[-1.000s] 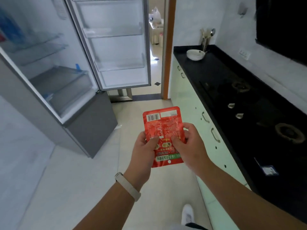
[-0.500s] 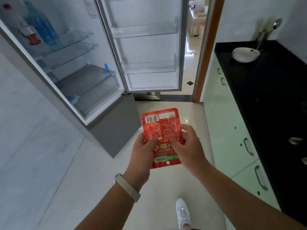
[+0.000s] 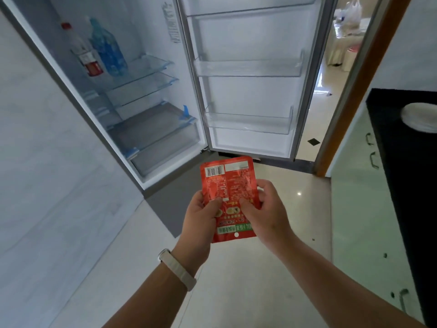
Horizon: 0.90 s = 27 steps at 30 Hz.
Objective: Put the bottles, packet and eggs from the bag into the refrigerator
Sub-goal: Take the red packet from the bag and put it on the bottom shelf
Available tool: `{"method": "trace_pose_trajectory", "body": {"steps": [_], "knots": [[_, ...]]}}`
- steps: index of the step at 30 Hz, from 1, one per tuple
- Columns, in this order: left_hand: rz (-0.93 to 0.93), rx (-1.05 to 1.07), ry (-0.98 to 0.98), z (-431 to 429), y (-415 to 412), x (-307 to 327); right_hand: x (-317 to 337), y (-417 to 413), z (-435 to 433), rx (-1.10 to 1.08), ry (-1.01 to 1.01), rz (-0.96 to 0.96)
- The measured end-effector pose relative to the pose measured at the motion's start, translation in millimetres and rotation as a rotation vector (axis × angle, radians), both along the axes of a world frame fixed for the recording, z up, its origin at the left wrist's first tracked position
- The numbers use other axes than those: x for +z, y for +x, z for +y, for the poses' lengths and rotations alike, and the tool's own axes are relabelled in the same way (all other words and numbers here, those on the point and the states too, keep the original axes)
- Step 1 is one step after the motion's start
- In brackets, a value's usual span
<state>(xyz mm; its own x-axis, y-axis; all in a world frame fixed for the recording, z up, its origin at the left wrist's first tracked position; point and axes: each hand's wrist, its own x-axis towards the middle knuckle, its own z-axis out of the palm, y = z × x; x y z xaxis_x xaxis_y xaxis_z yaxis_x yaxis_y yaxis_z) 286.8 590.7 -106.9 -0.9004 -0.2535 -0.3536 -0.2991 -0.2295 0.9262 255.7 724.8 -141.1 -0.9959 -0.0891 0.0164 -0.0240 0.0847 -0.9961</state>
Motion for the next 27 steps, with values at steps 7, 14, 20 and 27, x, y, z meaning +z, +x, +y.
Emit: {"method": "trace_pose_trajectory", "body": {"steps": [7, 14, 20, 27], "knots": [[-0.013, 0.128, -0.01, -44.5, -36.8, -10.3, -7.0, -50.6, -45.5, 0.125, 0.016, 0.004], [-0.034, 0.134, 0.014, -100.7, -100.1, -31.3, -18.7, -112.1, -100.4, 0.142, 0.075, -0.019], [-0.018, 0.126, 0.083, -162.3, -167.6, -33.6, -10.1, -180.6, -161.5, 0.131, 0.159, -0.026], [-0.015, 0.161, 0.089, -245.2, -225.5, -31.0, -1.4, -240.5, -245.1, 0.162, 0.172, -0.015]]}}
